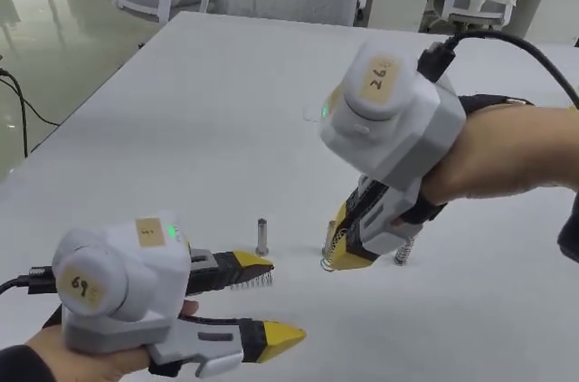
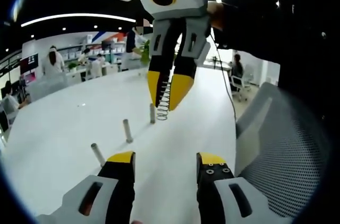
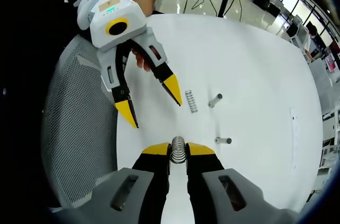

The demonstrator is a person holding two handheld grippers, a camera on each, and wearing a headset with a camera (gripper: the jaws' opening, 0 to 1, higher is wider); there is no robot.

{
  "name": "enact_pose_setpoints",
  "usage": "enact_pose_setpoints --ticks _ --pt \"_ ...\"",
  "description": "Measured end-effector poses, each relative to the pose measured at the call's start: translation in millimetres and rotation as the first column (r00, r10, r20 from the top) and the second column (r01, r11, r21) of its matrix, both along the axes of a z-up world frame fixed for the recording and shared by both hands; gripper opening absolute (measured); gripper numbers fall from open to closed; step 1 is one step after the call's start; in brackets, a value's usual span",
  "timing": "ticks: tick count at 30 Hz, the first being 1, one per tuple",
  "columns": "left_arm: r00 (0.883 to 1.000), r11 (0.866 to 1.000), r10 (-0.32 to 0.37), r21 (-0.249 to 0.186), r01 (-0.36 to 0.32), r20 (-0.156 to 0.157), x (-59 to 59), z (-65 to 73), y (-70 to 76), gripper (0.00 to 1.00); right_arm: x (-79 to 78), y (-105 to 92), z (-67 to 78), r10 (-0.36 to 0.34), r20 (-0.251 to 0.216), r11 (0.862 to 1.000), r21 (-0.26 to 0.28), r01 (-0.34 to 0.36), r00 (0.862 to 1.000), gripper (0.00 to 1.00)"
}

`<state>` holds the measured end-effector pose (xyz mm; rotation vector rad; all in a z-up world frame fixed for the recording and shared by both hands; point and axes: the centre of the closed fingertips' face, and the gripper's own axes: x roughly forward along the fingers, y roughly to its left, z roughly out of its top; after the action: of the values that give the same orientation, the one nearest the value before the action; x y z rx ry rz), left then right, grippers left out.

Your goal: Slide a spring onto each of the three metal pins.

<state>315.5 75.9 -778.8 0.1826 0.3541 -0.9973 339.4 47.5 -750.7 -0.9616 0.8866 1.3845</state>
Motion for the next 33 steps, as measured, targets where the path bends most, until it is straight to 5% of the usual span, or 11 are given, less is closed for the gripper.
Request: enact_pose_setpoints --ticks 33 --pt "1.000 1.000 0.021 -0.009 -0.022 -0.011 3.1 0.5 2.9 0.47 37.9 -5.6 5.2 -0.032 0.075 0.999 -0.040 0.035 0.997 0.08"
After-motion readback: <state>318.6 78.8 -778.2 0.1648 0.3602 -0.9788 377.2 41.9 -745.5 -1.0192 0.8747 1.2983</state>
